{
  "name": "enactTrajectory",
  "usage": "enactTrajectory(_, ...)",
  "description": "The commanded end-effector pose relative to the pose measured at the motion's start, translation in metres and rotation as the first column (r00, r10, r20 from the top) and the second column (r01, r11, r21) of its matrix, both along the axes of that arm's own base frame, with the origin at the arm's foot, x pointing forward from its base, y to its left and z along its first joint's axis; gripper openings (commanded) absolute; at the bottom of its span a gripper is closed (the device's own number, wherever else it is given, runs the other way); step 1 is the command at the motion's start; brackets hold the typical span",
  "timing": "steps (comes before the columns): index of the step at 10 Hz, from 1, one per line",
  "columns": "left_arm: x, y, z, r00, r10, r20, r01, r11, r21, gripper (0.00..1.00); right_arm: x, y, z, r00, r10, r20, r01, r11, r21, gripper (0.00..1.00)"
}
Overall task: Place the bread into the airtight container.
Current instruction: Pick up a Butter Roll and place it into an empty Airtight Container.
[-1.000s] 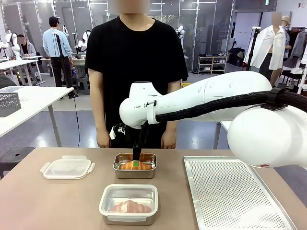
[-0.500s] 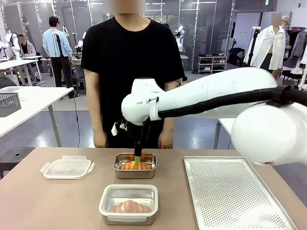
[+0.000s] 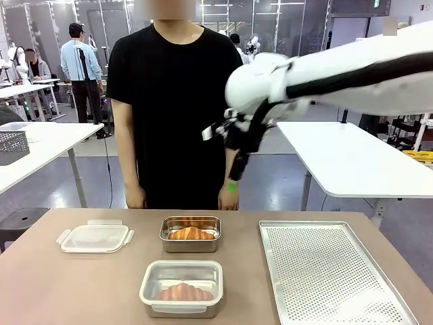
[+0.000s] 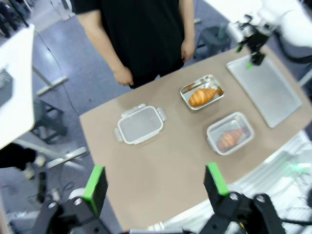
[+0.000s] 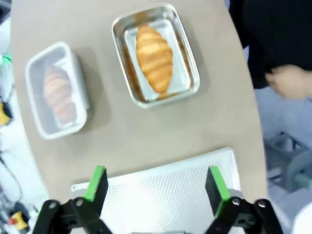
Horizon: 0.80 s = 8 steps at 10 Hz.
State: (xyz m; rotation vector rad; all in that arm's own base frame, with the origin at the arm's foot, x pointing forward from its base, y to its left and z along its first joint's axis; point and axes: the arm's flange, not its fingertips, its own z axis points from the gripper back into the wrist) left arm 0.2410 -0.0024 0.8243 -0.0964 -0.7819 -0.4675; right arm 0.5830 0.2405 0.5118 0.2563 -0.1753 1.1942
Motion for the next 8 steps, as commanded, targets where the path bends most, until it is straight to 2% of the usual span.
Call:
enactTrajectory(1, 0.0, 0.0, 0.003, 1.0, -0.002, -0.009, 0.002, 1.0, 0.003, 1.0, -0.05, -0.073, 0.017, 0.993, -0.118, 0.008, 0.117, 0.99, 0.079, 1.0)
enactTrajectory(3, 0.0, 0.0, 0.003, 1.0, -0.002, -0.009, 0.002, 1.0, 0.003, 1.0, -0.092, -0.154, 0.065, 0.955, -0.297, -0.007, 0.295, 0.947, 0.126, 1.0)
enactTrajectory(5, 0.0, 0.0, 0.003, 1.0, -0.002, -0.009, 0.002, 1.0, 0.003, 1.0, -0.14, -0.209, 0.1, 0.912, -0.41, -0.026, 0.409, 0.899, 0.157, 1.0)
enactTrajectory(7, 0.0, 0.0, 0.003, 1.0, -0.002, -0.009, 0.002, 1.0, 0.003, 1.0, -0.198, -0.224, 0.153, 0.864, -0.503, 0.004, 0.5, 0.86, 0.098, 1.0)
enactTrajectory(8, 0.0, 0.0, 0.003, 1.0, -0.002, -0.009, 0.002, 1.0, 0.003, 1.0, -0.219, -0.225, 0.18, 0.84, -0.54, 0.041, 0.535, 0.84, 0.092, 1.0)
